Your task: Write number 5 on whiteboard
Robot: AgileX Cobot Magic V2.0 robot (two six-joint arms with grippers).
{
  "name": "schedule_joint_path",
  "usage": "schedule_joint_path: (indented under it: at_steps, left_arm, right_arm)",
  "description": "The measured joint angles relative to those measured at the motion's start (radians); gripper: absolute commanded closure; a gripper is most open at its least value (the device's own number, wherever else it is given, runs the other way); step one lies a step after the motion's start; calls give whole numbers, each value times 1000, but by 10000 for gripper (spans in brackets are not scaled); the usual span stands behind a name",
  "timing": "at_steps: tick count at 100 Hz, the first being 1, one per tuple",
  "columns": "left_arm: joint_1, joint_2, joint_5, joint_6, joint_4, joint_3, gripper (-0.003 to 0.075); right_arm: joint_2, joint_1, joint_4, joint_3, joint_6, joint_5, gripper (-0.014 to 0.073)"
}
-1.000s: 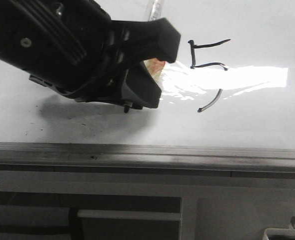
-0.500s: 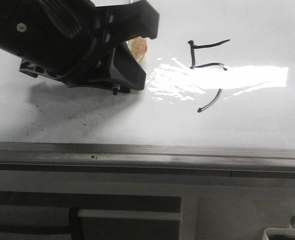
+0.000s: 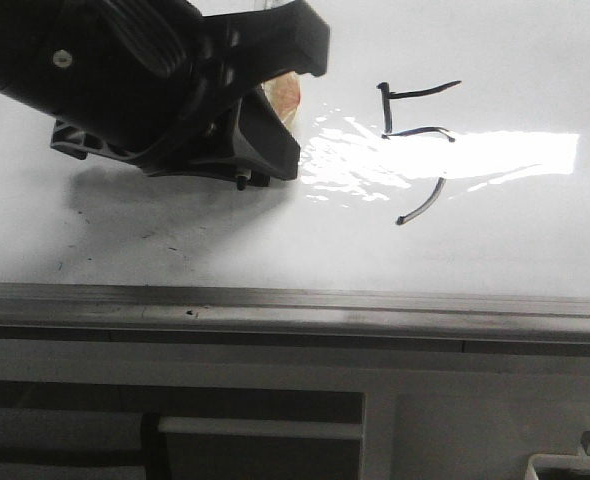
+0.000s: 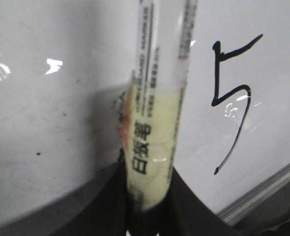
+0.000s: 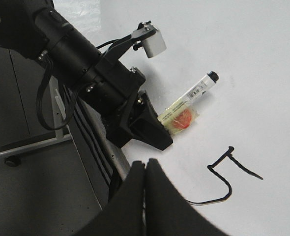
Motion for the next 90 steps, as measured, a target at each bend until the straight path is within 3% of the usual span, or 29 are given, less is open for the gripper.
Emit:
schedule_joint_path:
  at_steps: [28,54,90]
  left_arm:
    - [0,0,0,0,-2,0,735]
    - [0,0,2,0,-18,0,479]
    - [-4,0,2,0,-24,-3,438]
  right_arm:
    - [-1,0,0,0,1,0,659]
    - [-1,0,0,0,1,0,659]
    - [-1,0,0,0,1,0,659]
